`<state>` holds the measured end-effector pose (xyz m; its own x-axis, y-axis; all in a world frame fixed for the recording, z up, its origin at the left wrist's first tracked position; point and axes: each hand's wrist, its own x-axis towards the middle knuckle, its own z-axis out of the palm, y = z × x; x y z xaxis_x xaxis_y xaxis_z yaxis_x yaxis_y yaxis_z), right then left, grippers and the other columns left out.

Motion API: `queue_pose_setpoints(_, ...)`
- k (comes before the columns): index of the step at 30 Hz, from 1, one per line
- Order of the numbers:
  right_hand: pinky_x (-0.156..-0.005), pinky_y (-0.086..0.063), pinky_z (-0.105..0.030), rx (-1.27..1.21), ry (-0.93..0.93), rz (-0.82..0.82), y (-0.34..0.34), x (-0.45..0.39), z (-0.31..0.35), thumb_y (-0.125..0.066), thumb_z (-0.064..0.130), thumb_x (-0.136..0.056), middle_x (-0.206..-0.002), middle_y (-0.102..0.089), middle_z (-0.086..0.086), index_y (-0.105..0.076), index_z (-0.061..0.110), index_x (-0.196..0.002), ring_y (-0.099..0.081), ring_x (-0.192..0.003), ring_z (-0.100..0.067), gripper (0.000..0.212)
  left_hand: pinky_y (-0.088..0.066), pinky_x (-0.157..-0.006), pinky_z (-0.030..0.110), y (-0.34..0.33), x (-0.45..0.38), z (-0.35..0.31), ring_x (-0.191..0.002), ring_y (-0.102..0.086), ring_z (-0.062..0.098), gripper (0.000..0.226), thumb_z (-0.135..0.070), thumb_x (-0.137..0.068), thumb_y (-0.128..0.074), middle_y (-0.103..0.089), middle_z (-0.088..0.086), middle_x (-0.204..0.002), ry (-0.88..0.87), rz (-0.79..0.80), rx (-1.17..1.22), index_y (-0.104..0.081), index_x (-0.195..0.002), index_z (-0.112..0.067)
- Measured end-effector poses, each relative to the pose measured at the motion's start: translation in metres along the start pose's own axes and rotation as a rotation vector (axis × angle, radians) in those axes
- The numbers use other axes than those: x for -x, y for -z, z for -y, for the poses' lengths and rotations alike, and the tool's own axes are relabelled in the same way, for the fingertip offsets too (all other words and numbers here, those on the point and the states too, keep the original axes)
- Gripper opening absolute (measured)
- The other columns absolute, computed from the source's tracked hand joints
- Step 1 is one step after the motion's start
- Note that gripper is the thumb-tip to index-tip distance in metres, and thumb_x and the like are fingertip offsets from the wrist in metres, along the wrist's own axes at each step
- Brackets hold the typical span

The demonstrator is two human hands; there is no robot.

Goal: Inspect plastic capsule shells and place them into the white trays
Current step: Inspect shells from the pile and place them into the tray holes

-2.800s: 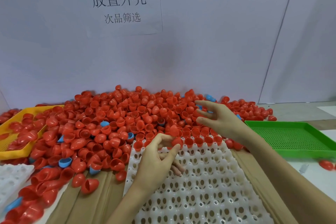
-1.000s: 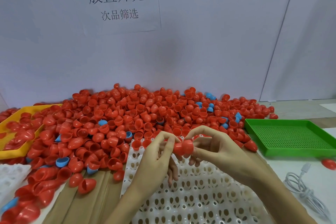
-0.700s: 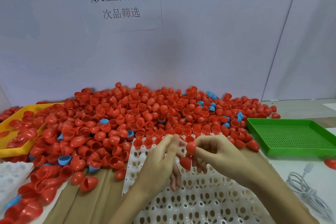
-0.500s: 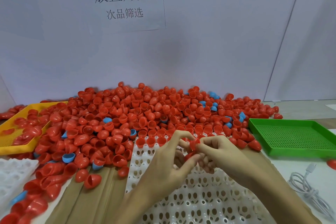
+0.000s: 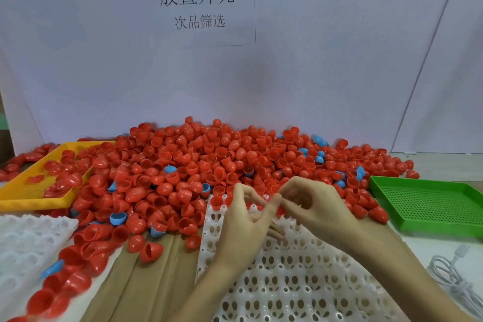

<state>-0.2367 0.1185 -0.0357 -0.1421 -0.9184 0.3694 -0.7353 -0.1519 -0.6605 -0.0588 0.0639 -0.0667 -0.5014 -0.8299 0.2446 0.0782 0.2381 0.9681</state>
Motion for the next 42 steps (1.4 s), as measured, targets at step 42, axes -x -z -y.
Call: queue_pose_setpoints(42,-0.057,-0.049,-0.020,-0.593,-0.299,0.046,0.034,0.009,-0.043,-0.065,0.034,-0.099,-0.076,-0.064,-0.006,-0.081,0.015,-0.101,-0.058,-0.063,-0.012,0.025,-0.029,-0.050,0.020,0.011,0.009,-0.016,-0.043,-0.026,0.013,0.060,-0.029,-0.102,-0.067,-0.031,-0.003,-0.048,0.051,0.879,-0.194,-0.036,-0.054,-0.011)
